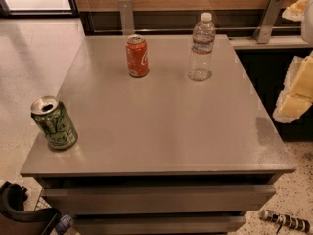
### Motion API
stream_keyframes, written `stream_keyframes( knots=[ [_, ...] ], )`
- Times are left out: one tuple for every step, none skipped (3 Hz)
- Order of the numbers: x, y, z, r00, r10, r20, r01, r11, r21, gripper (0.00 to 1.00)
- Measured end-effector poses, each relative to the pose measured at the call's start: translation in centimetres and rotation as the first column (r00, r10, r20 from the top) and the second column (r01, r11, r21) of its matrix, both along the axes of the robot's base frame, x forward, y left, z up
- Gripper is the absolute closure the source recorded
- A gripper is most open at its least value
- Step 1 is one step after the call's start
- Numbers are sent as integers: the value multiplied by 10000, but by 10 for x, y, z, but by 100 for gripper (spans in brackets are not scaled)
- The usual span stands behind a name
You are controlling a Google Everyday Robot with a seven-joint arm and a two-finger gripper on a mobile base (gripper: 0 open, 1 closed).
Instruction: Pick green can
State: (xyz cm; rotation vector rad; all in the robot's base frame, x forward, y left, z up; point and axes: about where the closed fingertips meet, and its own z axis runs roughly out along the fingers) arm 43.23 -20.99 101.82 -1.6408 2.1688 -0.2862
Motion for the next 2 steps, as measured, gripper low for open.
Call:
stream_keyframes(
  knots=[
    [-1,3,3,9999,69,86,-69,9999,77,0],
    [0,12,-4,9992,392,13,-392,9963,762,0]
  ],
)
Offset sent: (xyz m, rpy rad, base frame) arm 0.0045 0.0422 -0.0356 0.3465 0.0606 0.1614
